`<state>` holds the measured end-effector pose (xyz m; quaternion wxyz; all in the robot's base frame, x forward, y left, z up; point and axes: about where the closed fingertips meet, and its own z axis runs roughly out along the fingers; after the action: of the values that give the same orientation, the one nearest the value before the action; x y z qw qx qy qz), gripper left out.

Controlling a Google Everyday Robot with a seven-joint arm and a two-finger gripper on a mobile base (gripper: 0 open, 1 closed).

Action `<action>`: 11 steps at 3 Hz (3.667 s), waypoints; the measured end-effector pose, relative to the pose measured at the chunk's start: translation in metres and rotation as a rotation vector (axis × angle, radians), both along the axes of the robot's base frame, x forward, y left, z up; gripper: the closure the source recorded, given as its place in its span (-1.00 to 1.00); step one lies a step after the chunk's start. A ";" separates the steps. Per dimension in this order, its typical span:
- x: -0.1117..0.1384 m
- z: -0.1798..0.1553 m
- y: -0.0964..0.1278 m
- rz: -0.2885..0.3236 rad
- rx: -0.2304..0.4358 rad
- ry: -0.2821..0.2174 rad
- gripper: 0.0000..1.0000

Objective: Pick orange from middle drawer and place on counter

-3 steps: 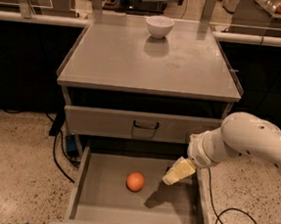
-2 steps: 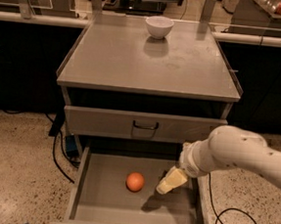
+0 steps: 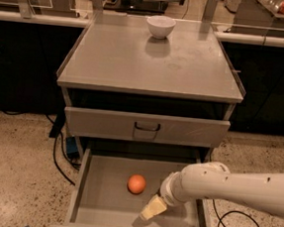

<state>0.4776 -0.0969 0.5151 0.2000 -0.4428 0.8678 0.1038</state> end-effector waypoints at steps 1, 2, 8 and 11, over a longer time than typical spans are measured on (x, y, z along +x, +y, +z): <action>0.002 0.005 -0.001 -0.008 0.005 -0.002 -1.00; 0.001 -0.004 -0.002 -0.017 0.018 0.012 -1.00; 0.066 -0.151 0.078 -0.014 0.144 0.138 -1.00; 0.085 -0.167 0.120 0.074 0.180 0.149 -1.00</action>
Offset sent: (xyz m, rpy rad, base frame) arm -0.0012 -0.0059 -0.0137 0.0352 0.0301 -0.0324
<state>0.5623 0.0229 0.3486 0.1697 -0.4457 0.8507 0.2211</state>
